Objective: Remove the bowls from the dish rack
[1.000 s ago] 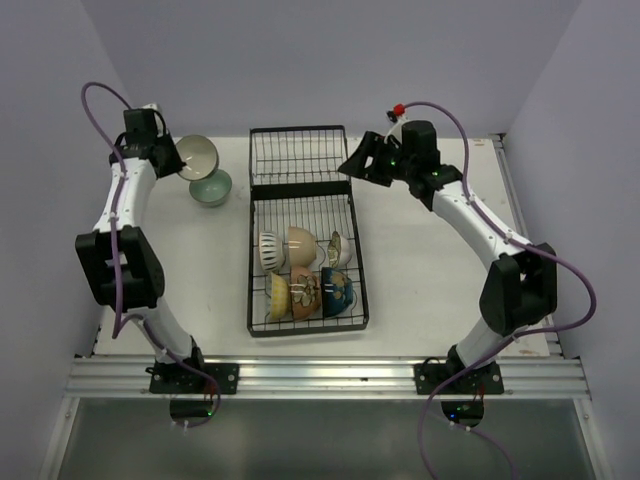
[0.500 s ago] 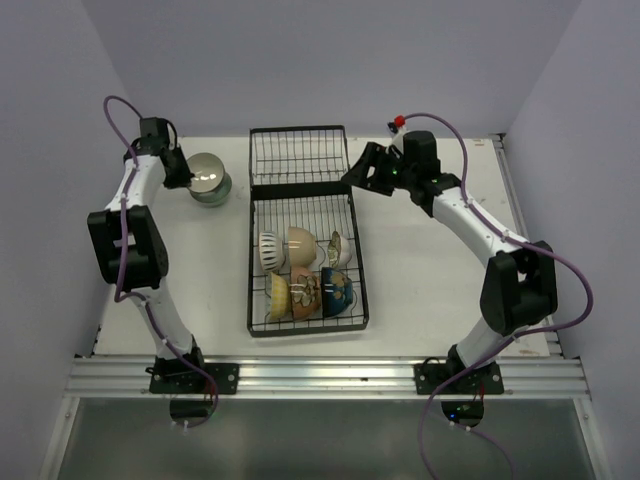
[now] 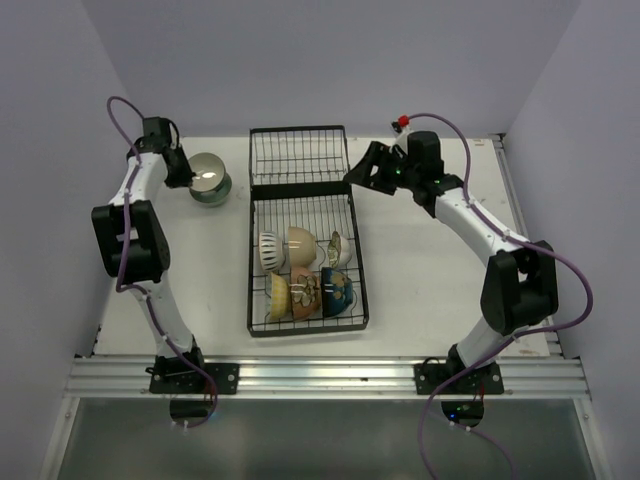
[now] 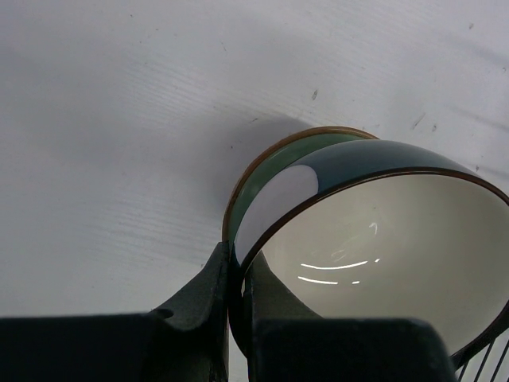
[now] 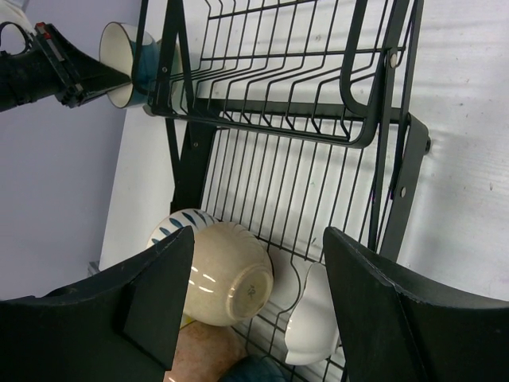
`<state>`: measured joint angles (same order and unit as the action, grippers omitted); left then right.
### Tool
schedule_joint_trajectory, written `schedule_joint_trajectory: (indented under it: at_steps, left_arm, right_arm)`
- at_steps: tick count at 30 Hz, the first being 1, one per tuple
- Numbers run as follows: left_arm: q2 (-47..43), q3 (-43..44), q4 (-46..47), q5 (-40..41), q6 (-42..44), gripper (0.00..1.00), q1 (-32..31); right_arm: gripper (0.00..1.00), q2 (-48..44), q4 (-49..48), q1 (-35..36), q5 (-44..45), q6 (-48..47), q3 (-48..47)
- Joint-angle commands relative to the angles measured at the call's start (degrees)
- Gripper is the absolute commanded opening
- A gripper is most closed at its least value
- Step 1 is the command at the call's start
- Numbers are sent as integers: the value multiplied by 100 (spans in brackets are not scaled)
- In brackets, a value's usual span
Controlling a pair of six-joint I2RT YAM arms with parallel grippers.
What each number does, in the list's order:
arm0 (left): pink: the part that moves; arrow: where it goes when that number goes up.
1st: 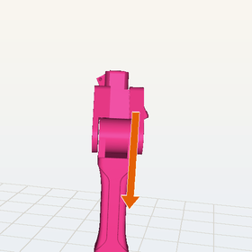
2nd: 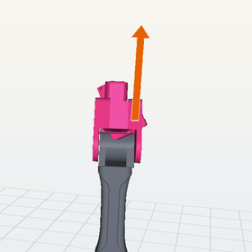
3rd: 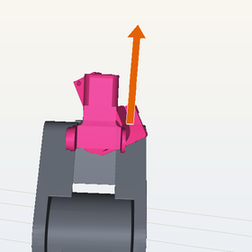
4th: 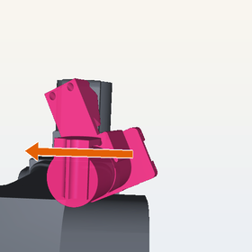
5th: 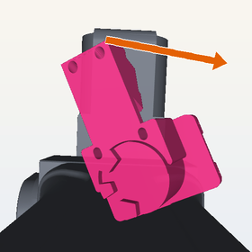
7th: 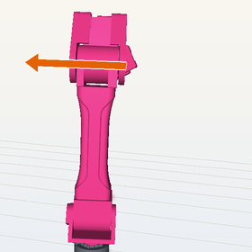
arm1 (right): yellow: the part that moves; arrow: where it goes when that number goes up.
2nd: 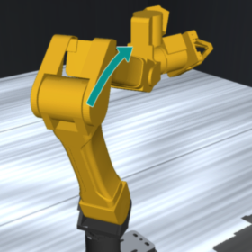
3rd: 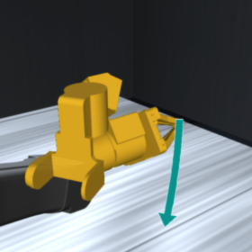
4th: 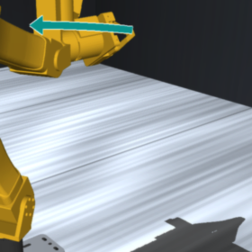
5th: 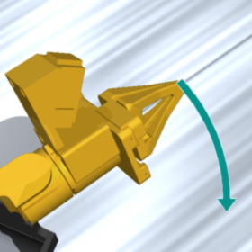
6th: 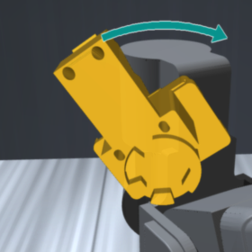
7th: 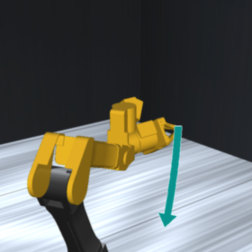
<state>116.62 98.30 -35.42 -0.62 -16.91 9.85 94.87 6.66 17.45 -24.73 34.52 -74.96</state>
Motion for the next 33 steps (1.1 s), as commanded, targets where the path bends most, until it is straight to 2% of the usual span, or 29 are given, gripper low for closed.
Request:
schedule_joint_trajectory:
  at_steps: [1,11,24,33]
  left_arm:
    - [-78,146,246,-8,-50,0,-44]
    - [-60,14,255,36,12,10,-53]
    - [-51,-223,246,-26,38,13,-150]
    - [-95,-312,220,36,47,24,-185]
  right_arm:
    - [70,5,-323,-49,-208,46,69]
    - [70,58,-402,-67,-269,72,148]
    - [70,93,-463,-102,-295,107,227]
    - [70,67,-455,-111,-331,116,245]
